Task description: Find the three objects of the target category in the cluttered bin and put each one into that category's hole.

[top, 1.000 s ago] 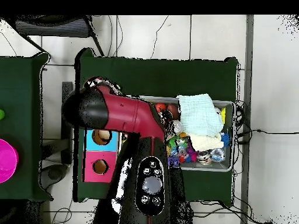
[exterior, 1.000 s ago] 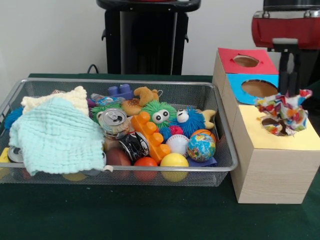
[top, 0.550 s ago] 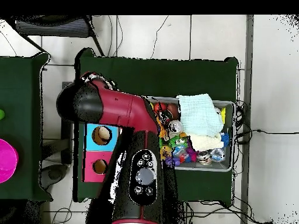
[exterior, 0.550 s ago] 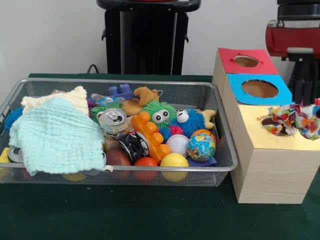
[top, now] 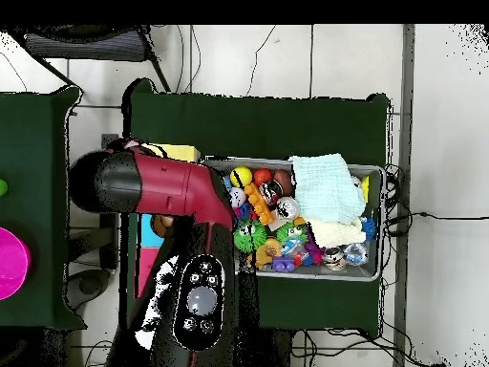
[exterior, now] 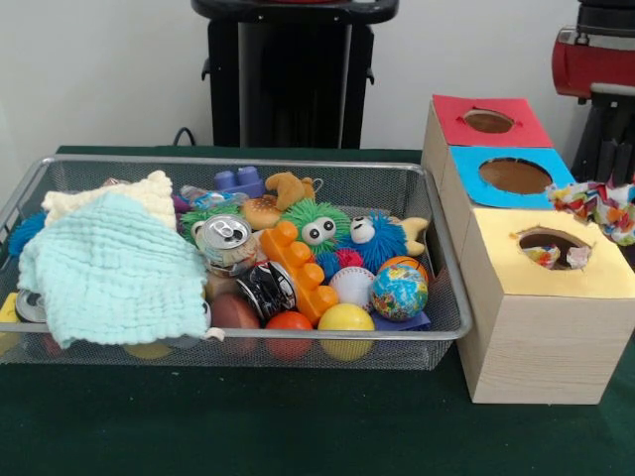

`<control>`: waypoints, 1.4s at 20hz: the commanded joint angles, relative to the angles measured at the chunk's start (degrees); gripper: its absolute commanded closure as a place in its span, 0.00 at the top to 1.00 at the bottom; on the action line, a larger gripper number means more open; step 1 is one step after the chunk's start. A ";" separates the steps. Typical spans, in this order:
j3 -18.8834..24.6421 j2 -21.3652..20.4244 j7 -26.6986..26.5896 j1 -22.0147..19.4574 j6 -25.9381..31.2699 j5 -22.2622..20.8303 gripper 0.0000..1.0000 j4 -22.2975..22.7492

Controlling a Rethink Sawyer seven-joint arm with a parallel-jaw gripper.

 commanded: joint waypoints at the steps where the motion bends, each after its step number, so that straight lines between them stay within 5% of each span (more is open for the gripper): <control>1: -0.11 2.47 16.99 0.74 5.50 3.24 0.00 6.62; 9: -0.99 6.65 15.56 1.03 -0.79 4.30 0.00 4.82; 19: -2.81 5.27 11.75 -0.05 3.22 2.70 0.00 6.76; 28: -3.15 7.21 13.12 1.39 0.85 3.33 0.00 6.50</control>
